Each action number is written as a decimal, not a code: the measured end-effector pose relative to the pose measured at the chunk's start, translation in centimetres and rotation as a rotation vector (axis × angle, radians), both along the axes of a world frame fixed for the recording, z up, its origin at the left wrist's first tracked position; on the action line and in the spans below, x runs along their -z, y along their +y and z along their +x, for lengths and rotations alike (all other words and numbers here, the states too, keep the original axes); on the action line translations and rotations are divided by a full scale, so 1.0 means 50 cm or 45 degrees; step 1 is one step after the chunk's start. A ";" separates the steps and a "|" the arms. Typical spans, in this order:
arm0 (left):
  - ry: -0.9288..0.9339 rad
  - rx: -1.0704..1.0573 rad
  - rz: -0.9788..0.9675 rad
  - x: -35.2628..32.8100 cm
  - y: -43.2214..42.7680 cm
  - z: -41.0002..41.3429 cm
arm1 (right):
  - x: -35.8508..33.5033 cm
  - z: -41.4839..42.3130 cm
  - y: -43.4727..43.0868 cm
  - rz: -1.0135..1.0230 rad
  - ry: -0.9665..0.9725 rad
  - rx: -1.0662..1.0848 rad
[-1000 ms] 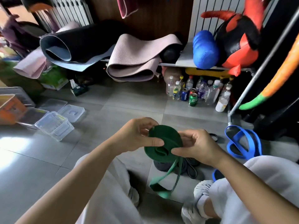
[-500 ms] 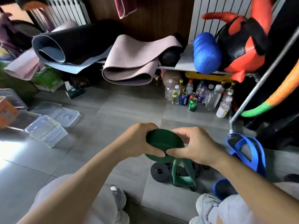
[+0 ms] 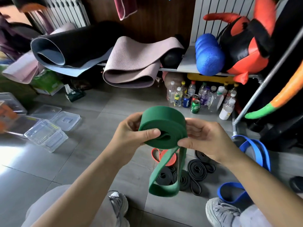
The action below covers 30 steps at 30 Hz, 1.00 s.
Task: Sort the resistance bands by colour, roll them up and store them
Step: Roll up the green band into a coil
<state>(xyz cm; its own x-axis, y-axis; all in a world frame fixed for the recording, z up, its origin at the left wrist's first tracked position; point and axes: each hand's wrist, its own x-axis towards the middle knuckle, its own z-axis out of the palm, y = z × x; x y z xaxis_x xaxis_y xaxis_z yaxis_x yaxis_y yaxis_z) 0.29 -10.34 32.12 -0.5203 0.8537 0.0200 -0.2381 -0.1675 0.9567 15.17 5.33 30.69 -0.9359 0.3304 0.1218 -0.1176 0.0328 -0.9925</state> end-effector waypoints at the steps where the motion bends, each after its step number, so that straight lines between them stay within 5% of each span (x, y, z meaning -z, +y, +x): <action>1: -0.061 0.018 0.017 0.003 0.000 0.005 | -0.002 0.002 -0.007 -0.057 0.058 0.000; 5: -0.179 0.087 0.017 0.011 0.000 0.029 | -0.001 0.016 -0.028 -0.066 0.154 0.096; 7: -0.042 0.113 -0.132 0.005 0.002 0.034 | 0.001 0.025 -0.031 0.019 0.105 0.172; 12: 1.248 0.063 -0.769 0.003 0.001 0.021 | 0.002 0.037 -0.032 0.345 -0.097 0.207; 17: 1.715 0.160 -0.754 0.015 0.005 0.054 | 0.008 0.035 -0.038 0.748 -0.410 0.185; 23: 1.696 0.231 -1.022 0.021 0.028 0.064 | 0.017 0.030 -0.046 0.834 -0.428 0.159; 30: 1.160 -0.024 -0.736 0.000 0.015 0.054 | 0.031 0.035 -0.005 0.387 -0.315 0.040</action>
